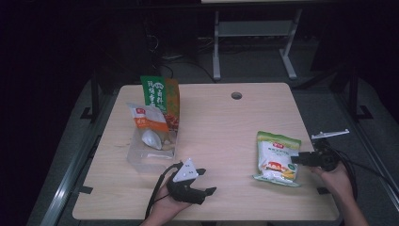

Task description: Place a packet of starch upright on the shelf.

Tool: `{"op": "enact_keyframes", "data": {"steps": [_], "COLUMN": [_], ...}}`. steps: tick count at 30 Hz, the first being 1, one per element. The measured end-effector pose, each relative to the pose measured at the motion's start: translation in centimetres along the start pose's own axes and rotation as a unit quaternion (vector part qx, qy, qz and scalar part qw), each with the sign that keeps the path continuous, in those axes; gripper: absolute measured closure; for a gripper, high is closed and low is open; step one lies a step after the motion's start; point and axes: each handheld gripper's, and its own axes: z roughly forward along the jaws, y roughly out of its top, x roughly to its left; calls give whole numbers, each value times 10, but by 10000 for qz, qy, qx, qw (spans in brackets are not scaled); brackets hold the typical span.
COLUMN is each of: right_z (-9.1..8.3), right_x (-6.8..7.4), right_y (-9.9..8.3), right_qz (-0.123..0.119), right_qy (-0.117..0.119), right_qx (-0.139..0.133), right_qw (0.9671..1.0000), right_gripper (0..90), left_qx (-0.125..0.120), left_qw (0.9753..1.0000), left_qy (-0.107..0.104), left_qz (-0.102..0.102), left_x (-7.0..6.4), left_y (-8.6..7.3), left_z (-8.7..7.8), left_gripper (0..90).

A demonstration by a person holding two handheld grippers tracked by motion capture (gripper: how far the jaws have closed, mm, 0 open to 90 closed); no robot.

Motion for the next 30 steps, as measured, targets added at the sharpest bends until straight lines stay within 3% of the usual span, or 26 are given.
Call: {"op": "enact_keyframes", "data": {"steps": [3, 10, 17, 23, 30], "right_z": [1, 4, 8, 2, -5], "right_x": [-6, -7, -6, 5, 16], "right_y": [-5, -10, -12, -12, -17], "right_qz": [293, 488, 584, 379, 212], "right_qy": [140, 357, 796, 607, 641], "right_qx": [-44, -129, -169, -281, -488], "right_qw": [9995, 9981, 9950, 9970, 9965], "right_gripper": [517, 633, 879, 897, 899], "left_qx": [1, 19, 36, 62, 77], "left_qw": [10000, 10000, 10000, 10000, 9996], "left_qy": [-2, -23, -30, -62, -165], "left_qz": [14, 16, 15, -43, -209], "left_x": [-1, -2, -3, -1, 2], "left_y": [0, 0, 0, 0, 5], "left_z": [1, 2, 3, 4, 10], "left_gripper": [293, 292, 292, 293, 295]}}
